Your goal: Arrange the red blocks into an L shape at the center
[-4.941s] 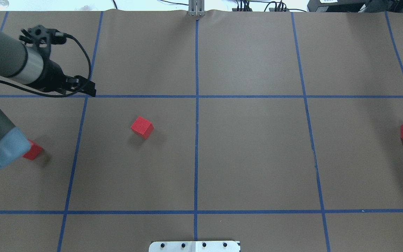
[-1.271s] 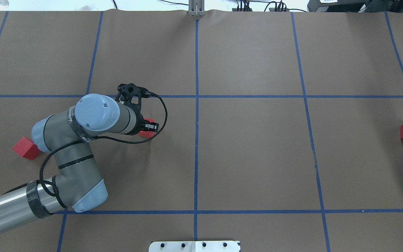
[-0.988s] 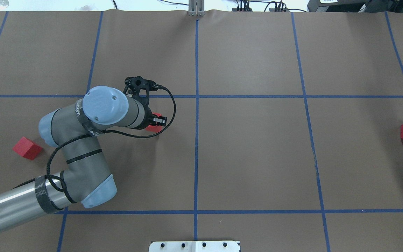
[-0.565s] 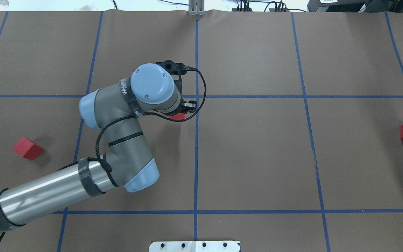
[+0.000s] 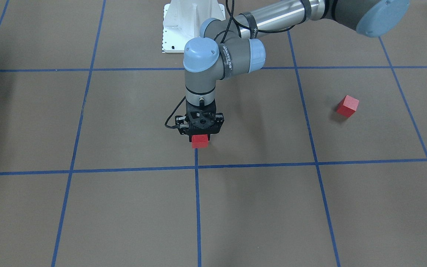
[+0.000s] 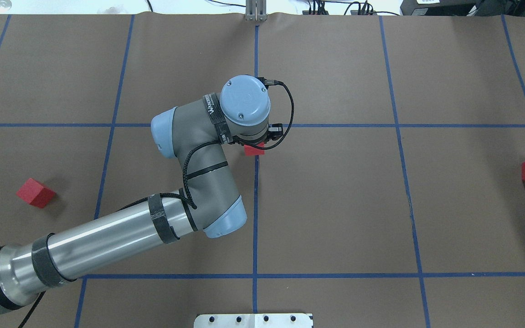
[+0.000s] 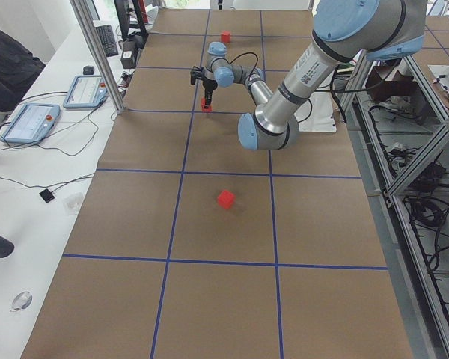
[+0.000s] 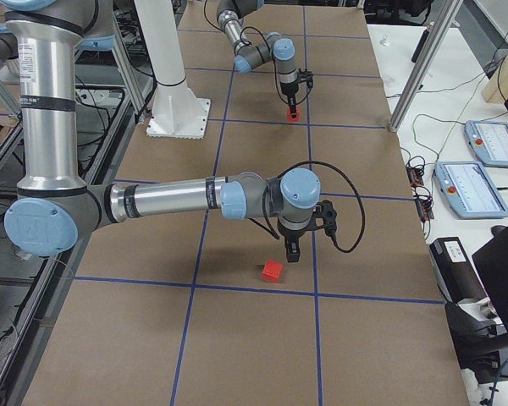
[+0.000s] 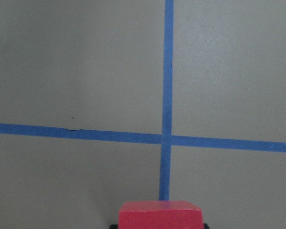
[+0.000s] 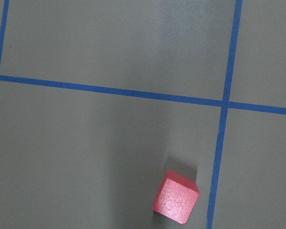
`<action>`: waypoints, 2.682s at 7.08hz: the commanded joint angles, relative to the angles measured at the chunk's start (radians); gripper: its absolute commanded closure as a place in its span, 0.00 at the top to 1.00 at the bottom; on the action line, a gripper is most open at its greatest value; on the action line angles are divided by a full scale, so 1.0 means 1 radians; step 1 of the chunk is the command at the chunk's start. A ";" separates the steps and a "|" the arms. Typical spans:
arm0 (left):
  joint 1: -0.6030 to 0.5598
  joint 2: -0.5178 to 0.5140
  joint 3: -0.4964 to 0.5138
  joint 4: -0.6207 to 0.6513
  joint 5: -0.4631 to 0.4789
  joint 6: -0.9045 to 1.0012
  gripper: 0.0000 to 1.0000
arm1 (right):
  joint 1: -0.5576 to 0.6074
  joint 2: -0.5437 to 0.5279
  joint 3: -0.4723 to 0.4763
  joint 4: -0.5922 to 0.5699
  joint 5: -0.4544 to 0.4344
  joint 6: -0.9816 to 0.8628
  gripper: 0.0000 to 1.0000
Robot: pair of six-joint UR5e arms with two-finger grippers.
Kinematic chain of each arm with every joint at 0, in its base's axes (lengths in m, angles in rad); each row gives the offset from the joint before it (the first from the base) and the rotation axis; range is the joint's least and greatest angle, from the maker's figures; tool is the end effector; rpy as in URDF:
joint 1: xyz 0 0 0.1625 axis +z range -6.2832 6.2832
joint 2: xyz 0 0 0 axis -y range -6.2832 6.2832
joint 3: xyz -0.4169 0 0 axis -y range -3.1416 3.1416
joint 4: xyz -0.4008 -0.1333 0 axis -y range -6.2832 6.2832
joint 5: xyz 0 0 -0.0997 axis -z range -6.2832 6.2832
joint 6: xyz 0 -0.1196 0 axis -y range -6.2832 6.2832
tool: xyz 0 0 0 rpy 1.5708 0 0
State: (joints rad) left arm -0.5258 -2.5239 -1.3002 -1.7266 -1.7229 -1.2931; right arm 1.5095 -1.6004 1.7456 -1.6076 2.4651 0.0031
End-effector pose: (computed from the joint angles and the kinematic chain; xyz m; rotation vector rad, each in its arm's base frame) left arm 0.6388 -0.5039 0.1561 0.1957 0.8269 -0.1693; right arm 0.0099 -0.4930 0.5849 0.0723 -0.8965 -0.1027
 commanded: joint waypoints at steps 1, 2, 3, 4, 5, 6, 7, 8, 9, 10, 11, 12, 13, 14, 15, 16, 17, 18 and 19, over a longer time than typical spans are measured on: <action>0.012 -0.003 0.028 -0.016 0.000 -0.003 0.00 | 0.000 0.000 0.000 0.000 0.000 0.000 0.99; 0.012 -0.001 0.030 -0.015 0.000 -0.002 0.00 | 0.000 0.000 0.000 0.000 0.000 0.000 0.99; 0.010 -0.001 0.030 -0.016 0.000 0.006 0.30 | 0.000 -0.001 0.000 0.000 0.000 -0.002 0.99; 0.010 0.002 0.032 -0.016 0.002 0.009 0.86 | 0.000 -0.001 0.000 0.000 0.000 -0.002 0.99; 0.010 0.001 0.030 -0.016 0.002 0.008 0.99 | 0.000 -0.001 0.000 0.000 0.000 -0.003 0.99; 0.010 0.001 0.027 -0.015 0.002 0.006 1.00 | 0.000 -0.001 0.000 0.000 0.000 -0.002 0.99; 0.004 0.001 0.013 -0.014 0.006 0.006 1.00 | 0.000 -0.001 0.000 0.000 -0.002 -0.002 0.99; -0.011 0.001 -0.034 -0.011 0.011 0.006 1.00 | 0.000 -0.001 -0.014 0.003 -0.003 -0.011 0.99; -0.046 0.016 -0.100 -0.004 0.003 0.009 1.00 | 0.000 -0.021 -0.049 0.073 -0.006 -0.023 0.99; -0.063 0.075 -0.173 -0.001 0.002 0.009 1.00 | -0.002 -0.076 -0.095 0.229 -0.008 -0.026 0.99; -0.077 0.115 -0.209 -0.001 0.002 0.009 1.00 | -0.009 -0.104 -0.203 0.396 -0.009 -0.014 0.99; -0.082 0.125 -0.212 -0.001 0.003 0.009 1.00 | -0.011 -0.099 -0.289 0.466 0.001 0.032 0.99; -0.082 0.126 -0.214 -0.002 0.005 0.008 1.00 | -0.047 -0.083 -0.293 0.469 -0.002 0.237 0.99; -0.082 0.126 -0.214 -0.002 0.005 0.006 1.00 | -0.107 -0.064 -0.293 0.475 -0.005 0.400 0.99; -0.082 0.134 -0.214 -0.002 0.006 0.005 1.00 | -0.138 -0.061 -0.293 0.476 -0.005 0.444 0.99; -0.082 0.158 -0.214 -0.013 0.008 0.003 1.00 | -0.168 -0.061 -0.294 0.472 -0.006 0.448 0.99; -0.083 0.163 -0.214 -0.013 0.008 -0.002 1.00 | -0.182 -0.061 -0.290 0.474 -0.008 0.451 0.99; -0.083 0.163 -0.214 -0.013 0.008 -0.003 1.00 | -0.192 -0.053 -0.299 0.474 -0.014 0.462 0.99; -0.085 0.163 -0.215 -0.013 0.008 -0.003 1.00 | -0.201 -0.047 -0.305 0.472 -0.017 0.463 0.99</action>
State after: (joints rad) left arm -0.6094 -2.3623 -1.5145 -1.7391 -1.7151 -1.2951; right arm 1.3217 -1.6547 1.4477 -1.1341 2.4528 0.4598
